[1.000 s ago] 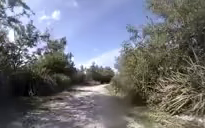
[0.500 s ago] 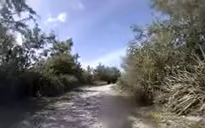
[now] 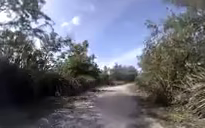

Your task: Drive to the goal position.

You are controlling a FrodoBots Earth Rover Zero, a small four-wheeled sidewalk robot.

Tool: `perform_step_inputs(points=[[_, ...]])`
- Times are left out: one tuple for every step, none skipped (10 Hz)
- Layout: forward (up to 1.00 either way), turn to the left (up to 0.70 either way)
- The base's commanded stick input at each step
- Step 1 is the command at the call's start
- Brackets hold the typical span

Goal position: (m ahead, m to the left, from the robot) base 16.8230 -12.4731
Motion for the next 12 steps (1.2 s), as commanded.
perform_step_inputs(points=[[0.5,0.0],[0.5,0.0],[0.5,0.0],[0.5,0.0],[0.5,0.0],[0.5,0.0],[0.5,0.0],[0.5,0.0],[0.5,0.0],[0.5,0.0],[0.5,0.0],[0.5,0.0]])
